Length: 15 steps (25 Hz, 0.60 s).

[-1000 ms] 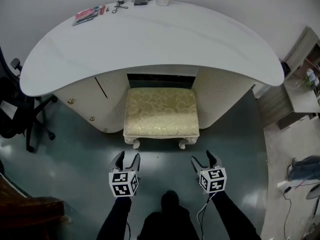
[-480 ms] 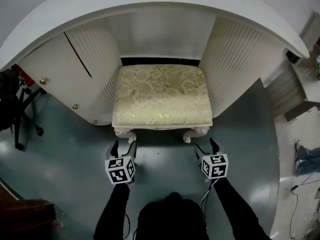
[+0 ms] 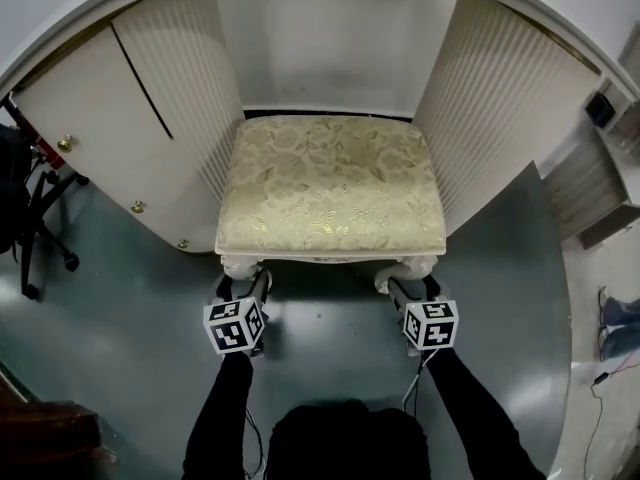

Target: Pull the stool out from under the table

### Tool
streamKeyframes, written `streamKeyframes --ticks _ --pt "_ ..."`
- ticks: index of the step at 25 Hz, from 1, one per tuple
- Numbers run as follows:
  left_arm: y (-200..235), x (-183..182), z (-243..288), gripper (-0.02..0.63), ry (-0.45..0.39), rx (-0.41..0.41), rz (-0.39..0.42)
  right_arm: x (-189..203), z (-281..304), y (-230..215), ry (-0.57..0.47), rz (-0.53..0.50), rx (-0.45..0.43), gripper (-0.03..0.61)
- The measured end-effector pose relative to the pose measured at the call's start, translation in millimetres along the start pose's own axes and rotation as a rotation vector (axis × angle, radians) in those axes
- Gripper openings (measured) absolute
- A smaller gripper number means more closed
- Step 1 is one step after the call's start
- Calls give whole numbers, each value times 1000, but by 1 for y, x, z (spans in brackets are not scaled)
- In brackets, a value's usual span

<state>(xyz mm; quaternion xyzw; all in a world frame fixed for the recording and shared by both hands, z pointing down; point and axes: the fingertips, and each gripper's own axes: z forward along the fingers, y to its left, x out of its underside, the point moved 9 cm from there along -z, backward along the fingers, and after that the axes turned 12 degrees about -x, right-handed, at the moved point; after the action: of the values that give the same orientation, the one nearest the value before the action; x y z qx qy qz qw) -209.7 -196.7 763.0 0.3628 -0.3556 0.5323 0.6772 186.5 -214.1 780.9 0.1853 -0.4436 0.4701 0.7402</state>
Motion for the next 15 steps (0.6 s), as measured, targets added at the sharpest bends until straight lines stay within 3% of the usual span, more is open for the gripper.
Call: streamKeyframes --ticks 13,15 --pt "-14 -5 27 322 -32 13 32 -13 26 1 -30 -101 -13 331" --pt "-16 -5 28 311 -31 19 40 -16 27 2 -34 -126 -9 303"
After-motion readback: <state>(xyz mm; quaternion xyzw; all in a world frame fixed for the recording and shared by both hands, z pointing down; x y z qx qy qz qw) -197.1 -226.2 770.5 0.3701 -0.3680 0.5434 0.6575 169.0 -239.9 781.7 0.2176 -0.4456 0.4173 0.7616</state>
